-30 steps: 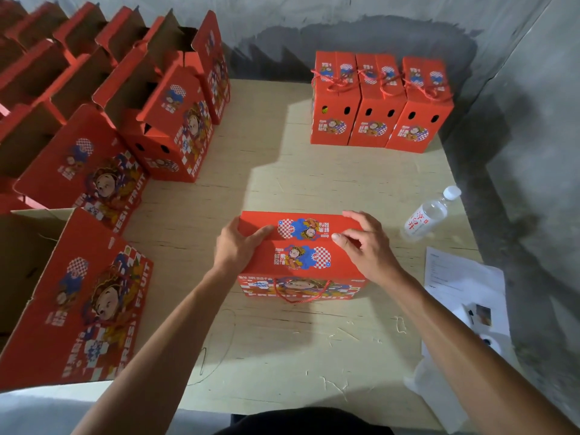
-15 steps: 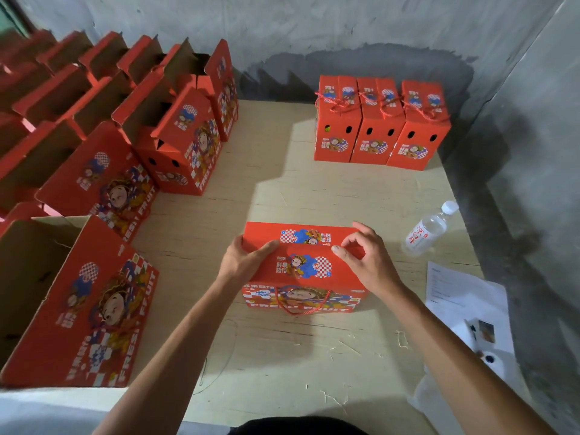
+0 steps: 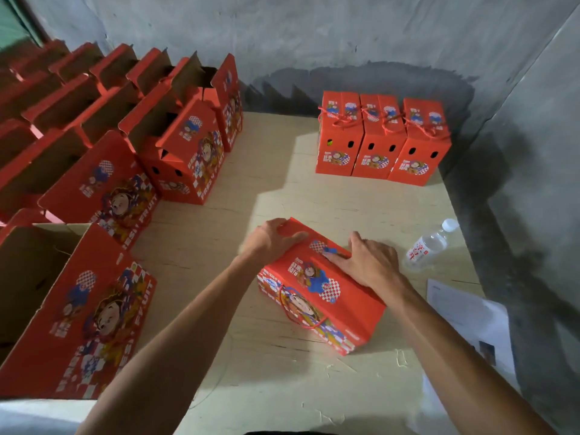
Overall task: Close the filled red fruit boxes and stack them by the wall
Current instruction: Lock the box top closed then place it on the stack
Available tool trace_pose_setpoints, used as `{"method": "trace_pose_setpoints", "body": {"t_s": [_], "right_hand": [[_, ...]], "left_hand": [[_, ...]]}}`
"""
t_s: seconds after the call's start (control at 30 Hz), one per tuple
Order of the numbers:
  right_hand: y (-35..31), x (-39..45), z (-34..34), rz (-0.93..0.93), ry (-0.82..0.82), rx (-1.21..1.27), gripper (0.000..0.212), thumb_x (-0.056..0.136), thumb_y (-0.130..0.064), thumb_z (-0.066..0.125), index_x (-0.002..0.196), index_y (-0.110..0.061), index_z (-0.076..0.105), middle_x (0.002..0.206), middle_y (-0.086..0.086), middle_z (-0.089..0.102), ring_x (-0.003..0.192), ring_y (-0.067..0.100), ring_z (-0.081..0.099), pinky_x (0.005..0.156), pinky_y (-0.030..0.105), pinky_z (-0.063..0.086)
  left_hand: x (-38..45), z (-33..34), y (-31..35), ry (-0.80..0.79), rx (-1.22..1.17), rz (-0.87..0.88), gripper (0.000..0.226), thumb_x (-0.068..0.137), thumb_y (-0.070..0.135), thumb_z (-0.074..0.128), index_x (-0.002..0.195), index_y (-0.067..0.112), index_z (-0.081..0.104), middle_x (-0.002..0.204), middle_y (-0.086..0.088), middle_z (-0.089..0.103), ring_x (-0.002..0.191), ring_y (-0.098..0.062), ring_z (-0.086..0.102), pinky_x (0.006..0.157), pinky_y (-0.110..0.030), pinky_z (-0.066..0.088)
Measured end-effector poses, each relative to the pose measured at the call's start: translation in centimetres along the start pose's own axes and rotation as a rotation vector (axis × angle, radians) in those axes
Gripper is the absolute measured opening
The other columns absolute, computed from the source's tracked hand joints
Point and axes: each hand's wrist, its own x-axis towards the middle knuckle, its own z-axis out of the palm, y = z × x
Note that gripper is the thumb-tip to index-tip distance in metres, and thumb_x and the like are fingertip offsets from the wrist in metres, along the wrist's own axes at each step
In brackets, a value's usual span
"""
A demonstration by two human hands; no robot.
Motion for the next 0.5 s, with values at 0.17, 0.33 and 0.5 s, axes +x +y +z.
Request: {"method": "trace_pose_setpoints", "body": {"t_s": [0.17, 0.33, 0.5], "right_hand": [[0.9, -0.9, 0.5, 0.071, -0.010, -0.069, 0.089, 0.090, -0.086, 0.023, 0.098, -0.016, 0.076, 0.103, 0.011, 0.076, 0.099, 0.032, 0.071, 0.080, 0.036, 0.050], [-0.4, -1.7, 0.9, 0.106, -0.032, -0.084, 0.063, 0.102, -0.068, 0.032, 0.098, -0.019, 0.072, 0.103, 0.007, 0.074, 0.106, 0.029, 0.068, 0.085, 0.033, 0.047], [-3.2, -3.3, 2.0, 0.163, -0.012, 0.020, 0.062, 0.104, -0.063, 0.032, 0.097, -0.017, 0.072, 0.101, 0.006, 0.075, 0.101, 0.029, 0.071, 0.072, 0.031, 0.041]], "left_hand": [[-0.1, 2.1, 2.8, 0.151, 0.059, 0.099, 0.080, 0.084, 0.075, 0.062, 0.145, 0.026, 0.048, 0.145, 0.002, 0.058, 0.138, -0.024, 0.048, 0.121, -0.051, 0.023], [-5.7, 4.3, 4.5, 0.083, -0.118, -0.131, 0.134, 0.075, 0.068, 0.074, 0.160, 0.017, -0.016, 0.170, -0.009, -0.016, 0.155, -0.038, -0.016, 0.121, -0.065, 0.007], [-8.8, 4.5, 3.5, -0.026, -0.153, -0.132, 0.124, 0.083, 0.042, 0.075, 0.161, 0.010, -0.016, 0.169, -0.018, -0.016, 0.155, -0.044, -0.001, 0.126, -0.052, 0.009]]}}
